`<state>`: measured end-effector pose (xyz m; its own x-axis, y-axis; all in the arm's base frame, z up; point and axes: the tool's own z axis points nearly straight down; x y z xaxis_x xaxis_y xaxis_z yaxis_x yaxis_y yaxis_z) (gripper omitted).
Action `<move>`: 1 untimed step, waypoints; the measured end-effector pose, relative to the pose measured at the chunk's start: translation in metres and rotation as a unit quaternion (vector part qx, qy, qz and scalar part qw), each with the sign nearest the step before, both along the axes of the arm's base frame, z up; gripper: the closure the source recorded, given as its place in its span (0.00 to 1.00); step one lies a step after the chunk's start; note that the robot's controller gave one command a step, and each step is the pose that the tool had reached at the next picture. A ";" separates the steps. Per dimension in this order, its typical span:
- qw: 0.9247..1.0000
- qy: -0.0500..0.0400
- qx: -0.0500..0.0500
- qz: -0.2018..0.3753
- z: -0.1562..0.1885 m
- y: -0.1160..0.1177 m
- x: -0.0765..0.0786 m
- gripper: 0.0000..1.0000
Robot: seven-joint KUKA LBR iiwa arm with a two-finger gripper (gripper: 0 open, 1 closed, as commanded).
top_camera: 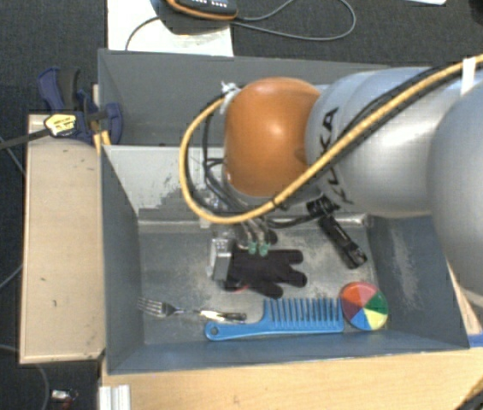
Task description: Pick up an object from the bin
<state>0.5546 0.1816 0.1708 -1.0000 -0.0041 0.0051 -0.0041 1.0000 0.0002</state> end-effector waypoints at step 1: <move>1.000 -0.003 0.001 -0.001 0.004 -0.001 0.001 0.00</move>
Offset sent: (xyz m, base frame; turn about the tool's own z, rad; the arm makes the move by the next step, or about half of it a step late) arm -0.0225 0.0020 -0.0388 -0.1239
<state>0.5557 0.1808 0.1750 -1.0000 -0.0011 -0.0009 -0.0011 1.0000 0.0012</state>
